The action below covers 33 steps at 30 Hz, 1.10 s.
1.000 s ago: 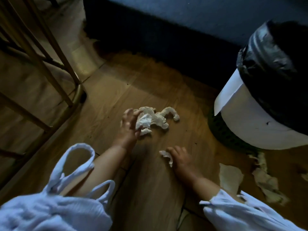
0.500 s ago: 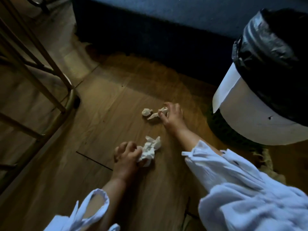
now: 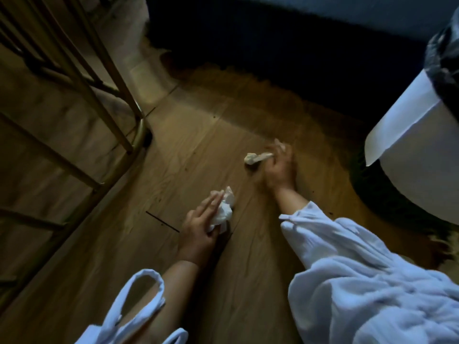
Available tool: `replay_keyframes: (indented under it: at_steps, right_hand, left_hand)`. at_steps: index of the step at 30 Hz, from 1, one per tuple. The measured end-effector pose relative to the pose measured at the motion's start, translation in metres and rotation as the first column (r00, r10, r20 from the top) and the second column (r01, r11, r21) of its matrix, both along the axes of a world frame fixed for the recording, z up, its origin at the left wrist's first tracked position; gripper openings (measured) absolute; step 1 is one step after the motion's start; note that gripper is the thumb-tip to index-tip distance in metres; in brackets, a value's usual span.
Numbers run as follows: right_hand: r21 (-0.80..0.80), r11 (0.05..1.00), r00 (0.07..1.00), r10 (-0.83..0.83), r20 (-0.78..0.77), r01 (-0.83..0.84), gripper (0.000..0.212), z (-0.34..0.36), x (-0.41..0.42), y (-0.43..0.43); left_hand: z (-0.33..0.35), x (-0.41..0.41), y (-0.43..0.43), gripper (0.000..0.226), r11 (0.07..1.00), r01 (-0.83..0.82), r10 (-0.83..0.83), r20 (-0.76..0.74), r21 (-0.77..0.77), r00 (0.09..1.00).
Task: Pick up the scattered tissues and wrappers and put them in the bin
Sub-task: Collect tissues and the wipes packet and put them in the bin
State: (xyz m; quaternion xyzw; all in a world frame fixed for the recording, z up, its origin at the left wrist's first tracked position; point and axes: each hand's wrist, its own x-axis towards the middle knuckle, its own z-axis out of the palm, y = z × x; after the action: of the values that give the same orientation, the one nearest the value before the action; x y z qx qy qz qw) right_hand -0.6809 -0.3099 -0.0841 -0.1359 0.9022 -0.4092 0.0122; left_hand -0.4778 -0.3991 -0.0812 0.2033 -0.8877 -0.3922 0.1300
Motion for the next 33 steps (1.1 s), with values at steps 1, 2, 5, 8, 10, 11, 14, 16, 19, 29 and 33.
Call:
replay_keyframes:
  at_steps: [1, 2, 5, 8, 10, 11, 14, 16, 19, 29, 33]
  right_hand:
    - [0.118, 0.984, 0.991, 0.133, 0.03, -0.135, 0.038, 0.002, -0.003, -0.008]
    - [0.237, 0.935, 0.964, 0.256, 0.072, -0.266, 0.04, 0.005, -0.002, -0.013]
    - [0.389, 0.809, 0.891, 0.446, 0.083, -0.441, 0.041, -0.001, 0.022, -0.014]
    - [0.446, 0.737, 0.844, 0.53, 0.083, -0.507, 0.036, -0.002, 0.047, 0.007]
    - [0.393, 0.764, 0.857, 0.486, 0.17, -0.511, 0.029, 0.011, 0.051, 0.025]
    - [0.294, 0.826, 0.876, 0.443, 0.191, -0.481, 0.023, 0.022, 0.053, 0.034]
    - [0.012, 0.947, 0.945, 0.32, 0.074, -0.321, 0.028, 0.076, 0.057, 0.063]
    - [-0.1, 0.963, 0.968, 0.251, -0.002, -0.25, 0.031, 0.125, 0.062, 0.088]
    - [-0.323, 0.934, 0.988, 0.153, -0.02, -0.151, 0.032, 0.206, 0.066, 0.129]
    - [-0.614, 0.673, 0.859, -0.059, 0.509, 0.411, 0.025, 0.338, -0.016, 0.25]
    - [-0.566, 0.623, 0.771, -0.096, 0.63, 0.54, 0.034, 0.325, -0.042, 0.283]
  left_hand:
    - [0.0, 0.0, -0.001, 0.055, 0.998, 0.039, -0.037, 0.037, -0.054, 0.999]
    - [0.001, 0.0, -0.001, 0.055, 0.994, 0.063, -0.057, 0.072, -0.086, 0.996]
    - [-0.002, 0.0, -0.003, 0.061, 0.997, 0.052, -0.046, 0.101, -0.06, 0.994]
    - [0.01, -0.003, 0.0, 0.041, 0.955, -0.111, 0.077, 0.133, 0.275, 0.988]
    - [0.027, -0.01, 0.008, 0.012, 0.792, -0.252, 0.212, 0.136, 0.556, 0.968]
    - [0.037, -0.015, 0.013, 0.014, 0.743, -0.274, 0.255, 0.12, 0.611, 0.96]
    - [0.075, -0.033, 0.034, 0.036, 0.727, -0.222, 0.239, 0.064, 0.65, 0.969]
    - [0.11, -0.046, 0.052, 0.072, 0.715, -0.177, 0.223, 0.019, 0.676, 0.975]
    - [0.17, -0.068, 0.084, 0.08, 0.678, -0.108, 0.18, -0.022, 0.727, 0.983]
    - [0.337, -0.172, 0.213, 0.045, 0.659, 0.073, -0.098, -0.011, 0.749, 0.995]
    - [0.352, -0.201, 0.247, 0.042, 0.604, 0.052, -0.181, 0.073, 0.795, 0.981]
